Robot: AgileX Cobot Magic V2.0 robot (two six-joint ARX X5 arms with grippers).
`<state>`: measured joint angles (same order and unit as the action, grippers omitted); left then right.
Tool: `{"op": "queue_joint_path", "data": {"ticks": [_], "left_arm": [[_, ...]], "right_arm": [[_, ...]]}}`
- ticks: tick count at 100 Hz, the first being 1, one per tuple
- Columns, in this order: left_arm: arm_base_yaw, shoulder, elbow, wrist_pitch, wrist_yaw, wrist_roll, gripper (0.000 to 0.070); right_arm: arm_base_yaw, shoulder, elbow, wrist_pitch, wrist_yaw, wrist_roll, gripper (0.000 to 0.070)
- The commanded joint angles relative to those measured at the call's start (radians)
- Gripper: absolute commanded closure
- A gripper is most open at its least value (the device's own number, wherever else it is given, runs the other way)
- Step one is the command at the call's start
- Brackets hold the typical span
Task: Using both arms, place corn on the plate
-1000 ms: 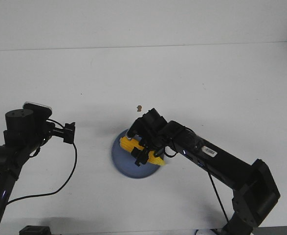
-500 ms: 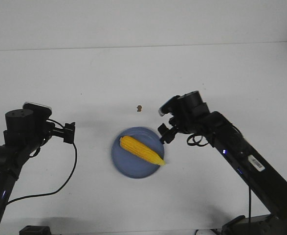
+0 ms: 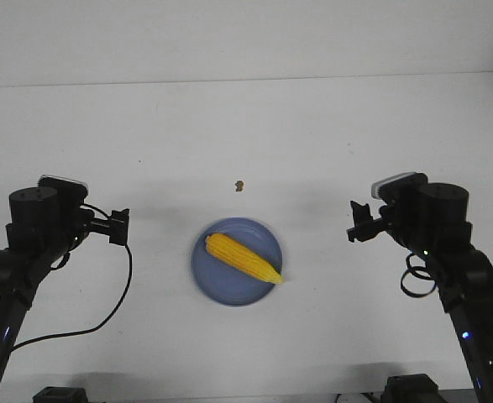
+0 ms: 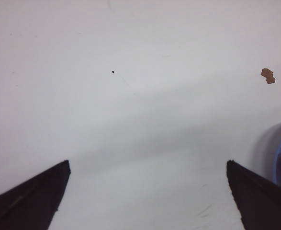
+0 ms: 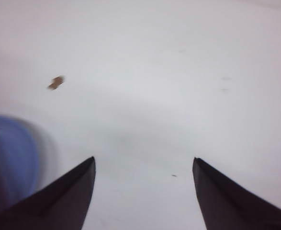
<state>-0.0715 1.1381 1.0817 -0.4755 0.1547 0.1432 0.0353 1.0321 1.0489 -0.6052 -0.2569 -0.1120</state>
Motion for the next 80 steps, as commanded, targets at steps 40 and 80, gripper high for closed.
{"op": "queue_joint_path", "data": {"ticks": [40, 80], "left_arm": [[0.009, -0.196, -0.026, 0.117, 0.003, -0.079, 0.0034], [0.009, -0.541, -0.455, 0.286, -0.046, -0.172, 0.0034]], "right_arm": [[-0.075, -0.383, -0.276, 0.206, 0.07, 0.087, 0.0272], [-0.074, -0.579, -0.442, 0.299, 0.066, 0.149, 0.0271]]}}
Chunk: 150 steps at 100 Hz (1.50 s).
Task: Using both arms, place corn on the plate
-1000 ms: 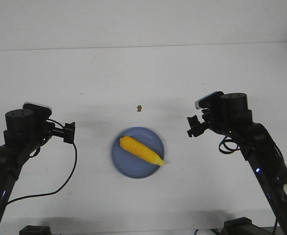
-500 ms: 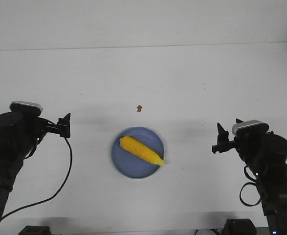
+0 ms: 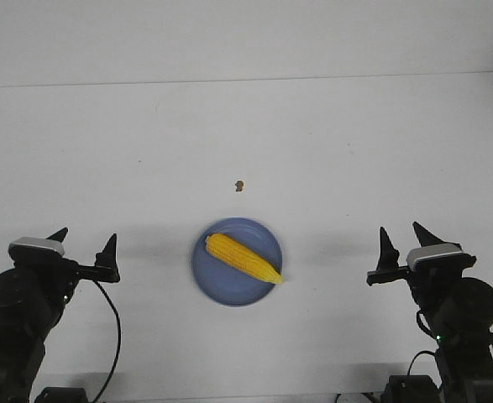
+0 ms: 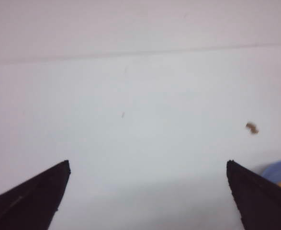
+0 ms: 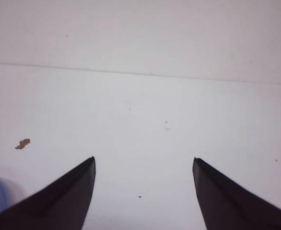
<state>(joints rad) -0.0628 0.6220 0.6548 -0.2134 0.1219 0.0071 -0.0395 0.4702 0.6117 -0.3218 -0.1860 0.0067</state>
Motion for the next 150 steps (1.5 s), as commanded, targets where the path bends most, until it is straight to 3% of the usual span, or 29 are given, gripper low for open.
{"op": "queue_joint_path", "data": {"ticks": [1, 76, 120, 138, 150], "left_arm": [[0.0, -0.031, -0.035, 0.026, -0.014, -0.043, 0.0034], [0.0, -0.179, -0.084, 0.031, -0.025, -0.073, 0.0034], [0.0, -0.188, -0.084, 0.032, -0.025, -0.072, 0.0034], [0.0, -0.188, -0.084, 0.032, -0.025, -0.072, 0.0035], [0.0, -0.188, -0.084, 0.032, -0.025, -0.072, 0.0062]], "right_arm": [[0.001, -0.022, -0.007, 0.016, -0.005, 0.032, 0.0271], [0.001, -0.188, -0.032, -0.047, -0.026, 0.047, 0.0272], [0.001, -0.195, -0.032, -0.059, 0.016, 0.042, 0.0275], [0.001, -0.195, -0.032, -0.057, 0.038, 0.042, 0.0312], [0.001, -0.195, -0.032, -0.057, 0.038, 0.023, 0.0451]]}}
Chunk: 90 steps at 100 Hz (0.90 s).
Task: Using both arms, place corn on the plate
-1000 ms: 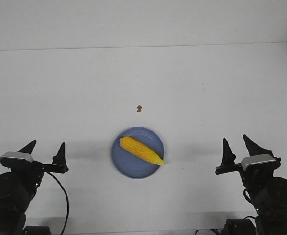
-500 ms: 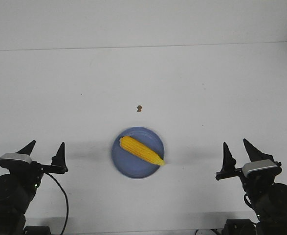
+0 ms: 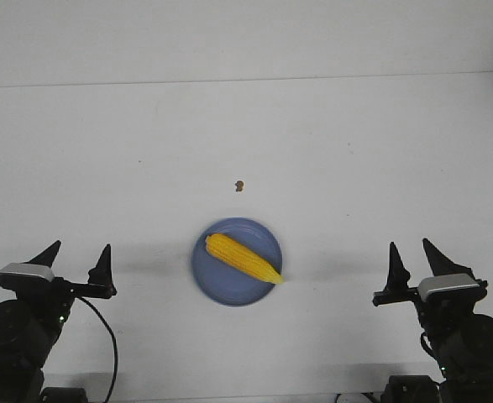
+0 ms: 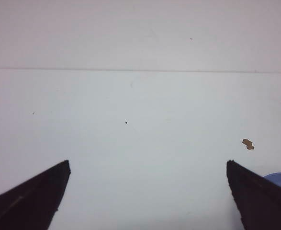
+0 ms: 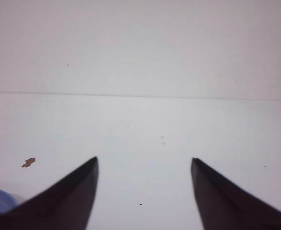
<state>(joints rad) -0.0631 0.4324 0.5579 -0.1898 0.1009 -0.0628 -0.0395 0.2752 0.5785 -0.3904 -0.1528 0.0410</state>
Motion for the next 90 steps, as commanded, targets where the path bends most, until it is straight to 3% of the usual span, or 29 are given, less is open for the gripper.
{"op": "queue_joint_path", "data": {"ticks": [1, 11, 24, 37, 90], "left_arm": [[0.0, 0.002, 0.013, 0.009, -0.004, -0.002, 0.0073], [0.0, 0.002, 0.013, 0.008, -0.004, -0.003, 0.0247], [0.0, 0.002, 0.013, 0.008, -0.004, -0.003, 0.0509], [0.0, 0.002, 0.013, 0.008, -0.004, -0.003, 0.0696], [0.0, 0.002, 0.013, 0.009, -0.004, -0.003, 0.0694]], "right_arm": [[0.001, 0.0, 0.001, 0.011, 0.005, -0.014, 0.0463], [0.001, 0.0, 0.001, 0.011, 0.018, -0.019, 0.0575], [0.001, 0.0, 0.001, 0.011, 0.055, -0.021, 0.0671], [0.001, 0.0, 0.001, 0.011, 0.073, -0.039, 0.0685], [0.001, 0.0, 0.001, 0.016, 0.076, -0.038, 0.0685]]}}
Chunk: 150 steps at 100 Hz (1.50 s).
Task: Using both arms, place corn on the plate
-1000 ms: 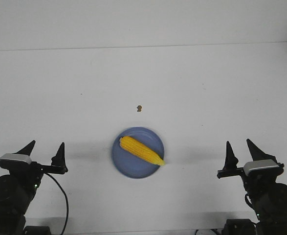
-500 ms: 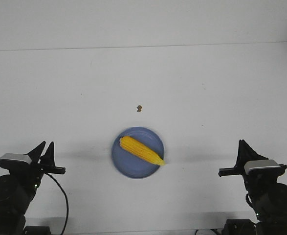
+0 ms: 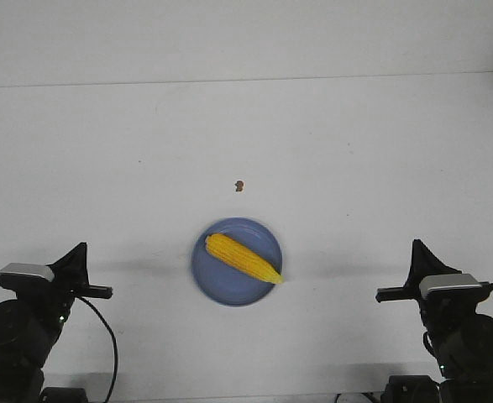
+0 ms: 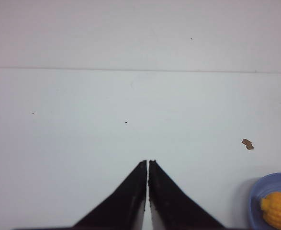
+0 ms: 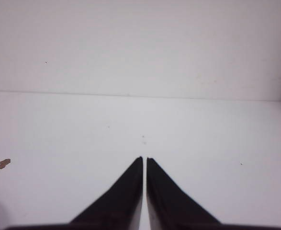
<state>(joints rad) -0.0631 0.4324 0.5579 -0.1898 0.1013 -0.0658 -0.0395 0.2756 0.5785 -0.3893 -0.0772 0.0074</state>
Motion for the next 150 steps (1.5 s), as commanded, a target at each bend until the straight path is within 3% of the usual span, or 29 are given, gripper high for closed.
{"op": "queue_joint_path", "data": {"ticks": [1, 110, 134, 150], "left_arm": [[0.0, 0.002, 0.013, 0.009, -0.005, 0.0, 0.0694], [0.0, -0.038, 0.008, 0.01, -0.005, 0.009, 0.0694], [0.012, -0.159, -0.088, 0.03, -0.005, 0.028, 0.0694], [0.013, -0.269, -0.198, 0.114, -0.005, 0.028, 0.0694]], "right_arm": [[0.001, -0.001, 0.001, 0.015, 0.0, -0.004, 0.0685], [0.001, -0.001, 0.001, 0.015, 0.0, -0.004, 0.0685], [0.001, -0.001, 0.001, 0.015, 0.0, -0.004, 0.0685], [0.001, -0.001, 0.001, 0.015, 0.0, -0.004, 0.0685]]}}
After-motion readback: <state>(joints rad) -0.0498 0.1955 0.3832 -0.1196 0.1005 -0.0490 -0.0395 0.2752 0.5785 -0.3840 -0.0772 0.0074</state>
